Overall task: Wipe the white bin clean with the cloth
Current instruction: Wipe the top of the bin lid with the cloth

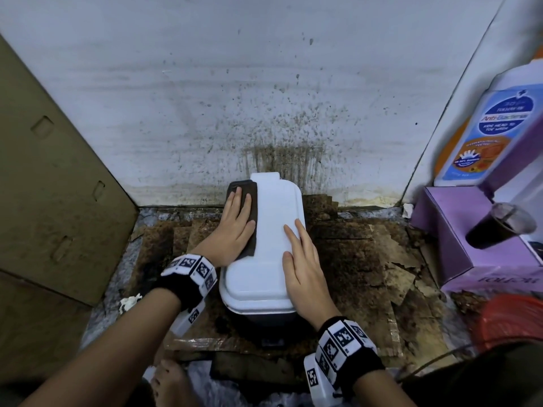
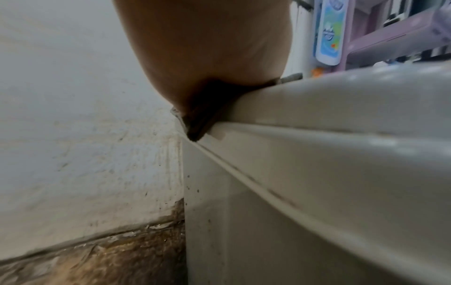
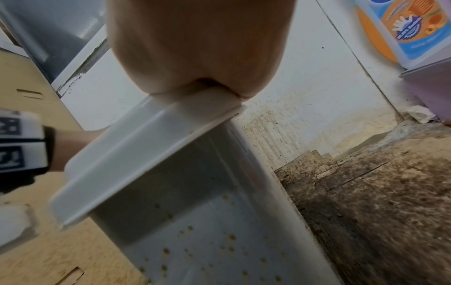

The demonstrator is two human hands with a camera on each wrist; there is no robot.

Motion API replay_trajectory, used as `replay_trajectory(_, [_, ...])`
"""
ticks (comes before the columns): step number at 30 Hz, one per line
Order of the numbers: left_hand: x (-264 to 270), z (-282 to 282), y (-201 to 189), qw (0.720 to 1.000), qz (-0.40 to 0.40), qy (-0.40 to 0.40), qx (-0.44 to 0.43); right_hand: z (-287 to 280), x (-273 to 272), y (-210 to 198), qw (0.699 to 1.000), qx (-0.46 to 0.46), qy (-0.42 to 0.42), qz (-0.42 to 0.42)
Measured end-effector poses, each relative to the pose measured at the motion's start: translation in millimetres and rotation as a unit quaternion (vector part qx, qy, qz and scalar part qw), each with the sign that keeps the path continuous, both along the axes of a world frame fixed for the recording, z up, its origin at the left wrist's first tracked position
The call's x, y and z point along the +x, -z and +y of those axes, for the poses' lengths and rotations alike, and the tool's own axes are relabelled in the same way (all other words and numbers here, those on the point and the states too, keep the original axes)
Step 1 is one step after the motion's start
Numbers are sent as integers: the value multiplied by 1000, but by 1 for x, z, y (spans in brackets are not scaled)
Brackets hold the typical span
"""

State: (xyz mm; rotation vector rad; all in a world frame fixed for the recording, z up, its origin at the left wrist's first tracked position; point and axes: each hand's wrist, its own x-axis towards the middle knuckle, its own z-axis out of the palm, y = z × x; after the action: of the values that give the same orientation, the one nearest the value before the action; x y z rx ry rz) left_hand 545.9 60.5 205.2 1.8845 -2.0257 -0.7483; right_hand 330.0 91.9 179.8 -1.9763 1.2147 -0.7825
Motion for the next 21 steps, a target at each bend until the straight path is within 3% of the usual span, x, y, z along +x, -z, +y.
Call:
replay_trajectory(10, [-2, 7, -1, 1000, 26, -5, -16, 3, -2, 0, 1000, 5, -5, -3])
replay_trajectory(21, [-38, 101, 19, 995, -9, -48, -88, 6, -2, 2, 1000, -6, 1, -4])
